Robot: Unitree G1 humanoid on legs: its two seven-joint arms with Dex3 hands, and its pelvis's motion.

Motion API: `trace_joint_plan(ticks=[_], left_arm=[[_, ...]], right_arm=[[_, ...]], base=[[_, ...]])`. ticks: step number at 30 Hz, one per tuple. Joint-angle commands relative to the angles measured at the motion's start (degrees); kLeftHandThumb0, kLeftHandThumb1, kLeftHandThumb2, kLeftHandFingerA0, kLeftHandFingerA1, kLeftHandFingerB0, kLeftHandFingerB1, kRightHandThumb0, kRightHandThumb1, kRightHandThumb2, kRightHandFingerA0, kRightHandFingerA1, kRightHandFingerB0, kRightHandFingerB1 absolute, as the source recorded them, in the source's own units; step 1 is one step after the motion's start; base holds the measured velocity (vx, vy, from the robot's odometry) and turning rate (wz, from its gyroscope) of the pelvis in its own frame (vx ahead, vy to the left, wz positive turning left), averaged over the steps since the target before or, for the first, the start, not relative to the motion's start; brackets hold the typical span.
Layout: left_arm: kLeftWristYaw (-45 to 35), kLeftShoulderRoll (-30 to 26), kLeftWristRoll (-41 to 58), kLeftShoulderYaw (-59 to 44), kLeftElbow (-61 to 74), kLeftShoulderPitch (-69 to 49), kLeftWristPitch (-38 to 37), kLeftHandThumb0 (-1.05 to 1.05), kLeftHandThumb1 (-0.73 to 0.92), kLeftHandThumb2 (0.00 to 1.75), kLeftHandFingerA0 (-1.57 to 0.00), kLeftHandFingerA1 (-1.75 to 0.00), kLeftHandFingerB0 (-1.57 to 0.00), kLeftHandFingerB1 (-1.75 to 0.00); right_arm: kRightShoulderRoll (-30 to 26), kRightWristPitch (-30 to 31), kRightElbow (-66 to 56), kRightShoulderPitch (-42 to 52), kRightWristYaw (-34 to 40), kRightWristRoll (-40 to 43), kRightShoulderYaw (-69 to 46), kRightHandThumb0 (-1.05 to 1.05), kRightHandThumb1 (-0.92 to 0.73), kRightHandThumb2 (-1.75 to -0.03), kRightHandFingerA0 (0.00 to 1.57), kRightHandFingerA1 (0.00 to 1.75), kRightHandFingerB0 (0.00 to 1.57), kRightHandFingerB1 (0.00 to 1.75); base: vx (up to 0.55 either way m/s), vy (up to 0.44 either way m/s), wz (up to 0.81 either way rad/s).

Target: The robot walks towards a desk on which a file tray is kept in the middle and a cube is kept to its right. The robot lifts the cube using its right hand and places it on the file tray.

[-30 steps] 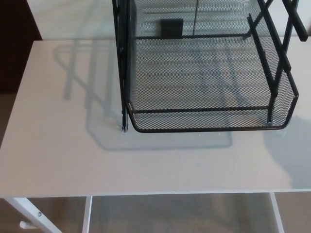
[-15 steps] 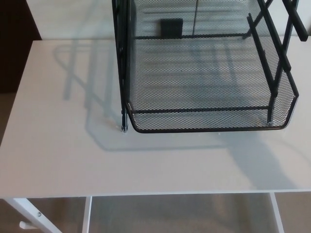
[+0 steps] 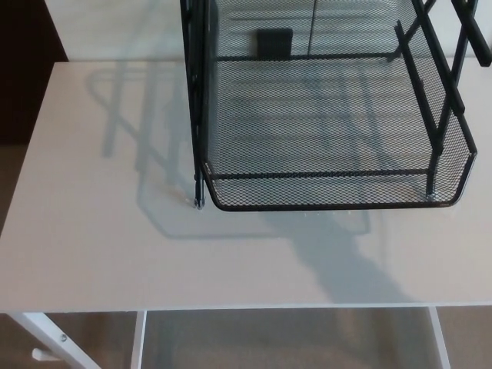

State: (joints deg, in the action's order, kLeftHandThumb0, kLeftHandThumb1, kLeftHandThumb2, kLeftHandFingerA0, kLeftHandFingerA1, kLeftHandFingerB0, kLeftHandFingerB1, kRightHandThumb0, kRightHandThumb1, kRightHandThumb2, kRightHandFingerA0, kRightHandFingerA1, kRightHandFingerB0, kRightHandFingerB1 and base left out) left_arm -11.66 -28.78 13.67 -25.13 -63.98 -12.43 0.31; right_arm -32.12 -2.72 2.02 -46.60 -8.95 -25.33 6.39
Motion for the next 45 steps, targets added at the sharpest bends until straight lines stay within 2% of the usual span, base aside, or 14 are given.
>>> trace_joint_plan(ticks=[1,4,5,13,19,20,25,26,28,29,30,31,33,45], left_arm=[[0.78,-0.18,-0.92,0.48,-0.06,0.31,-2.31,-0.99,0.88,0.67,-0.58,-0.85,-0.38,-0.7],[0.92,-0.05,-0.62,0.32,0.05,0.91,-2.01,-0.99,0.87,0.66,-0.58,-0.86,-0.38,-0.7],[0.78,-0.04,-0.5,0.22,-0.17,1.11,-2.04,-0.99,0.67,1.13,-0.58,-0.84,-0.38,-0.71],[0.38,-0.26,-1.14,0.85,-0.45,1.09,-2.65,-0.99,0.68,1.14,-0.6,-0.86,-0.34,-0.7],[0.53,-0.01,0.33,-0.35,-0.14,1.08,-1.54,-1.01,0.66,1.12,-0.56,-0.84,-0.39,-0.72],[0.53,0.0,-0.08,0.01,0.59,0.62,-1.67,-1.0,0.86,0.66,-0.56,-0.88,-0.36,-0.72],[0.81,-0.12,-0.34,-0.18,-1.03,1.58,-2.12,-1.0,0.86,0.66,-0.59,-0.87,-0.4,-0.72],[0.78,-0.19,-0.67,0.13,-0.79,1.38,-2.22,-0.99,0.87,0.66,-0.58,-0.86,-0.38,-0.71],[0.72,-0.23,-0.5,0.04,-0.58,1.29,-1.95,-0.99,0.86,0.66,-0.58,-0.87,-0.39,-0.71],[0.61,-0.13,-0.2,-0.18,-0.29,1.17,-1.71,-1.0,0.86,0.66,-0.58,-0.87,-0.37,-0.72],[0.58,-0.09,-0.1,-0.26,-0.14,1.11,-1.61,-1.0,0.86,0.66,-0.58,-0.87,-0.37,-0.72],[0.6,-0.07,-0.14,-0.24,-0.04,1.03,-1.64,-1.0,0.86,0.66,-0.58,-0.87,-0.38,-0.73],[0.82,-0.09,-0.6,0.06,-0.56,0.9,-2.17,-0.99,0.87,0.66,-0.59,-0.87,-0.4,-0.72],[0.4,-0.5,-1.27,1.02,-1.19,0.73,-2.53,-0.99,0.69,1.15,-0.57,-0.85,-0.34,-0.7]], right_arm=[[4.73,7.21,4.03,-3.7,-16.39,1.37,10.11,-0.18,-0.69,-0.74,0.8,1.59,0.81,1.12],[5.32,10.4,6.86,-4.03,-23.06,-4.35,17.74,-0.21,-0.75,-0.69,0.78,1.57,0.81,1.11],[5.91,11.32,7.93,-4.0,-23.6,-5.86,19.33,-0.19,-0.72,-0.77,0.79,1.54,0.84,1.08],[6.46,11.5,13.65,-4.05,-24.24,-7.87,24.16,-0.18,-0.69,-0.9,0.84,1.56,0.86,1.1],[6.37,11.39,15.81,-5.31,-23.6,-9.26,25.91,-0.23,-0.77,-0.75,0.71,1.39,0.74,0.72],[6.24,10.67,15.85,-4.97,-22.07,-9.31,25.53,-0.34,-0.78,-0.64,0.62,1.27,0.57,0.52],[6.3,10.65,16.65,-6.08,-22.94,-9.82,25.8,-0.4,-0.73,-0.62,0.68,0.94,0.37,0.36],[6.2,10.8,16.22,-6.22,-23.53,-9.73,25.65,-0.47,-0.58,-0.87,0.67,0.83,0.25,0.47],[5.93,9.89,16.33,-6.7,-24.26,-9.99,25.77,-0.45,-0.71,-0.64,0.38,0.58,0.21,0.29],[5.81,9.98,16.17,-7.13,-24.75,-10.47,25.94,-0.32,-0.55,-1.04,0.03,0.53,0.0,0.5],[5.78,10.08,16.05,-7.3,-24.94,-10.57,25.9,-0.32,-0.55,-1.04,0.03,0.53,0.0,0.5],[5.62,10.01,15.82,-7.68,-25.0,-11.12,25.92,-0.51,-0.59,-0.62,0.05,0.24,0.08,0.26],[5.49,9.86,15.7,-8.11,-25.07,-11.86,25.91,-0.7,-0.37,-0.73,0.0,0.11,0.03,0.18],[1.37,8.6,9.66,-11.14,-30.79,-9.11,20.36,-0.88,-0.51,-0.78,0.0,0.06,0.0,0.0]], base=[[0.0,0.0,0.0],[0.0,0.0,0.0],[0.0,0.0,0.0],[0.0,0.0,0.0],[0.0,0.0,0.0],[0.0,0.0,0.0],[0.0,0.0,0.0],[0.0,0.0,0.0],[0.0,0.0,0.0],[0.0,0.0,0.0],[0.0,0.0,0.0],[0.0,0.0,0.0],[0.0,0.0,0.0],[0.0,0.0,0.0]])
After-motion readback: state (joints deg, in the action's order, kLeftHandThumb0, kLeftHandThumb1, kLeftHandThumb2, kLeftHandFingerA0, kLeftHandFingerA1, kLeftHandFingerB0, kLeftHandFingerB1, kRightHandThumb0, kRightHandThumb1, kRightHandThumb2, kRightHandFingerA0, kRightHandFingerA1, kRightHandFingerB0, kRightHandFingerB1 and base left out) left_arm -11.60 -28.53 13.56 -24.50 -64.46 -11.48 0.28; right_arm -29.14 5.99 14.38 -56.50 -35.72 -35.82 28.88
